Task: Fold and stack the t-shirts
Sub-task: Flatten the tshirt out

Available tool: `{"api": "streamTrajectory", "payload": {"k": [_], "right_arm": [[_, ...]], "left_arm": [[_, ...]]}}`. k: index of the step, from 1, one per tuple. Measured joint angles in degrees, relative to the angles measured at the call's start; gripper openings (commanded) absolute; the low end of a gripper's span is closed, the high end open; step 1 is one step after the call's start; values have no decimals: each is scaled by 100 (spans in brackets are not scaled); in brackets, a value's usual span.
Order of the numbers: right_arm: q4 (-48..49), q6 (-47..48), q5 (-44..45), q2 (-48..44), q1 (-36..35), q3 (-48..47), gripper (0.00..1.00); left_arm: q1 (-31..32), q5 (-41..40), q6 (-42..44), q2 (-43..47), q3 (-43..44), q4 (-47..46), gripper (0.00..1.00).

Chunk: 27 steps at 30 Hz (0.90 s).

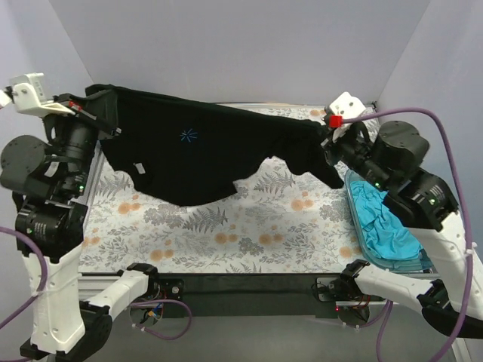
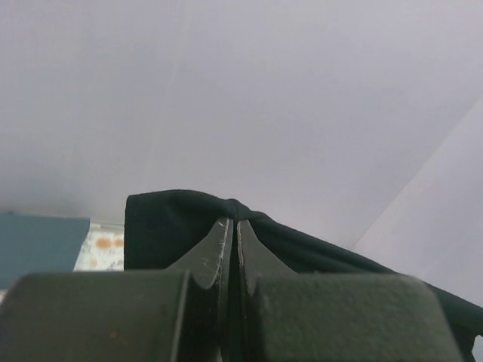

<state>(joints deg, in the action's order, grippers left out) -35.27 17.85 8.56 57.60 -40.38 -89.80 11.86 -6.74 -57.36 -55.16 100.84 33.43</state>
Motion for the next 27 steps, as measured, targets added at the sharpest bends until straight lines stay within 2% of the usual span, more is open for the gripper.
{"api": "streamTrajectory", "payload": {"k": [5,10,14,19,23,24,26,27], "right_arm": [[-238,59,-776,-44,2,-273,1],[-527,59,-544,387,28,-295,1],[-645,114,-90,1049,229,-94,1],[-529,129,59,2105,1008,466,1],[-337,13,85,3333,1591,455,1],[-293,7,138,3620,1685,389,1],[-133,-20,350,4277,1834,212,3],[-92,-46,463,4548,1882,101,13]], "left_arm": [[22,164,420,-372,870,57,0],[26,166,822,-1421,1447,13,0],[24,142,1023,-2594,1298,-378,0],[26,247,1047,-4273,800,-767,0],[28,442,970,-5805,776,-981,0],[28,472,938,-6065,828,-992,5],[28,553,841,-6723,1038,-1062,21],[28,586,774,-7064,1193,-1095,30]]}}
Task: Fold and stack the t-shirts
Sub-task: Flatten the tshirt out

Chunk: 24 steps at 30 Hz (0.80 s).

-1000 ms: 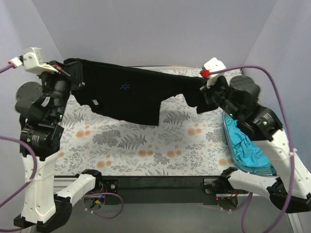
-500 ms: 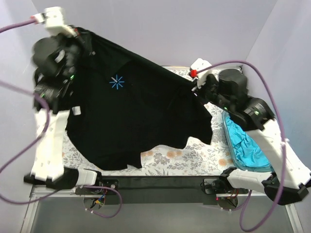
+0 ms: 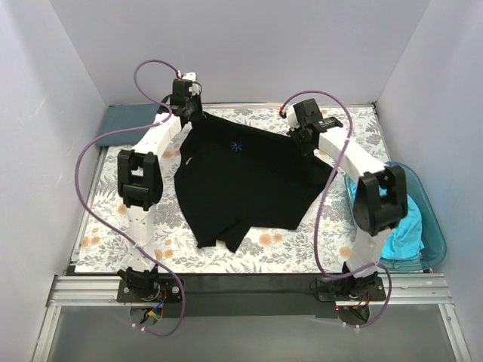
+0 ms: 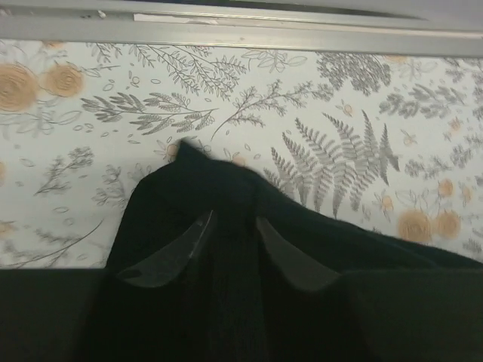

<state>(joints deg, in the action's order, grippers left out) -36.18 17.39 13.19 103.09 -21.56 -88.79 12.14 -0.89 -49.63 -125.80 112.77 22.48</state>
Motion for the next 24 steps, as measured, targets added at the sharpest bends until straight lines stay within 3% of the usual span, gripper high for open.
{"api": "streamTrajectory", "payload": {"k": [1,2,4,6,10,16,21,24], "right_arm": [[72,-76,208,367,52,-173,19],[81,-116,365,553,81,-275,36],[85,-262,754,933,175,-546,51],[101,-382,1084,1078,280,-675,63],[125,-584,1222,890,431,-664,65],[238,-999,286,-407,291,391,65],[293,-1307,-590,-1521,-413,1561,65],[293,-1453,-861,-1810,-1016,2142,63]], "left_arm": [[2,13,-68,-238,118,-48,53],[-2,24,-96,-481,256,-83,62],[-20,2,-234,-693,323,-149,81],[-48,-46,-341,-680,280,-175,87],[-87,-216,-494,83,-592,-501,89],[-107,-249,-879,2455,-2892,-686,89],[52,-151,-1394,4546,-5110,-682,89],[170,-101,-1777,5324,-6159,-354,86]]}}
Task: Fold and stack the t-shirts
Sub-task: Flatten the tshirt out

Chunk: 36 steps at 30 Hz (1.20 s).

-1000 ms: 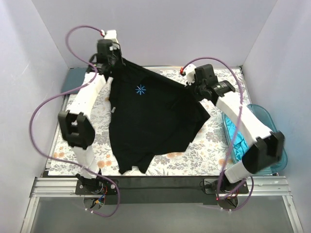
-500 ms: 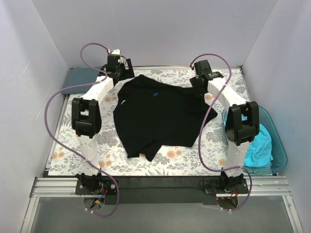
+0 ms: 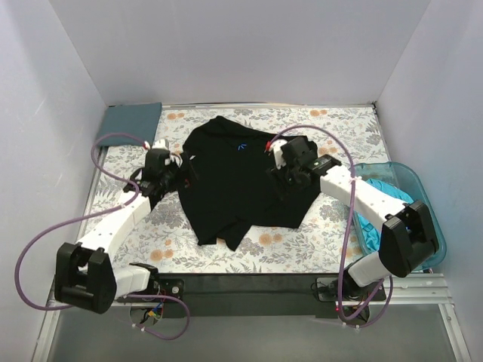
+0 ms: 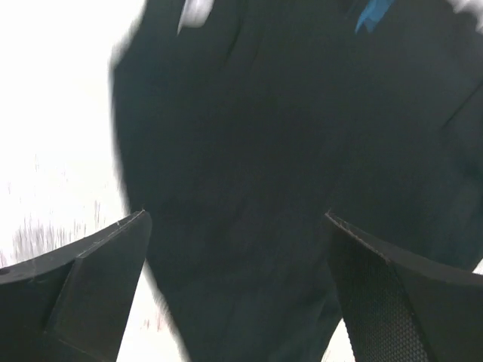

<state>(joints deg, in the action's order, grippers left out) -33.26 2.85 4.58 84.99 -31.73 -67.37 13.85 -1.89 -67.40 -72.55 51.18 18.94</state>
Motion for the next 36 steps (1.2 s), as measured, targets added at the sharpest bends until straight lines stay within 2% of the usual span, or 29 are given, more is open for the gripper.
{"api": "streamTrajectory", "payload": {"k": [2,4,8,15,18,27,31,34,36], "right_arm": [[9,-125,-129,-26,-426,339,58],[9,-260,-243,-15,-704,649,57],[-2,-463,-334,-15,-907,1043,56],[83,-614,-354,-15,-1001,1283,56],[98,-616,-348,-9,-1003,1296,56],[236,-610,-149,289,-1003,1353,55],[247,-592,-87,457,-1003,1392,55],[317,-584,-59,551,-1003,1392,55],[365,-568,-39,621,-1003,1392,55]], "left_arm": [[79,63,-267,369,-649,153,81],[120,103,-483,632,-1139,297,79],[223,133,-866,957,-1698,603,72],[590,262,-1327,968,-2015,649,56],[772,260,-1462,796,-2076,649,53],[1132,-98,-1759,278,-2072,433,33],[1185,-247,-1864,133,-2074,229,17],[1189,-332,-1921,42,-2074,114,0],[1196,-374,-1926,22,-2074,57,0]]}}
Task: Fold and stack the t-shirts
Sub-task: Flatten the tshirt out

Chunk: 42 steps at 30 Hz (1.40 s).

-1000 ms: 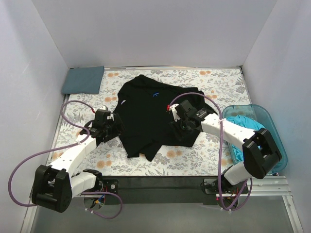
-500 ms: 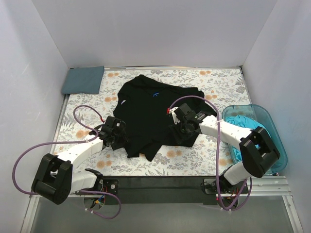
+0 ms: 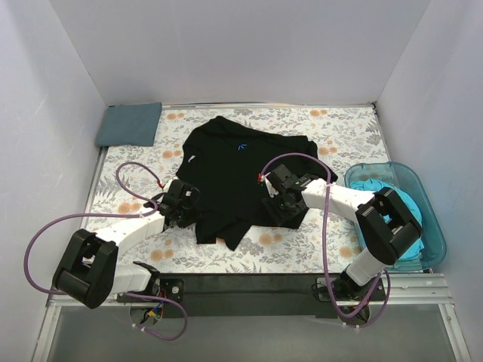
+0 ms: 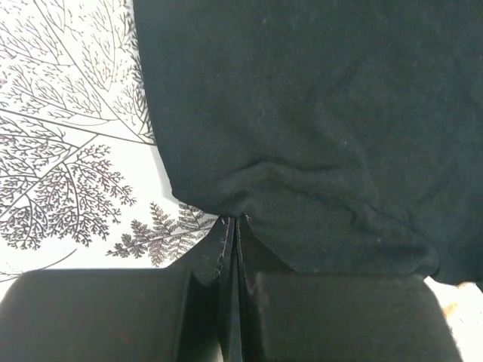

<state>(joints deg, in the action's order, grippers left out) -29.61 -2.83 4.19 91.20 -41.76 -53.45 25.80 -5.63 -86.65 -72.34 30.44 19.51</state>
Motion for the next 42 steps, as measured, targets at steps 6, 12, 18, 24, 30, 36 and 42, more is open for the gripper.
{"api": "streamTrajectory", "payload": {"k": [6,12,18,24,30,36,42], "right_arm": [[26,68,13,332,9,-201,55],[81,188,-11,935,160,-931,55],[205,282,55,1279,450,-1694,55],[262,343,-133,1036,435,-1832,56],[540,623,-555,763,-409,-1801,56],[1014,942,-938,1349,-1443,-2245,56],[1349,1204,-1158,2210,-1965,-2793,55]], "left_arm": [[-7,-619,79,-11,181,365,0],[-660,-1163,680,35,846,789,0],[-1451,-1325,1377,-20,1364,509,0],[-1486,-1333,1849,-890,1661,90,19],[-1484,-1368,2109,-920,1528,-166,68],[-1508,-1451,2105,-417,1368,-306,74],[-1585,-1434,1832,256,1019,-240,73]]}}
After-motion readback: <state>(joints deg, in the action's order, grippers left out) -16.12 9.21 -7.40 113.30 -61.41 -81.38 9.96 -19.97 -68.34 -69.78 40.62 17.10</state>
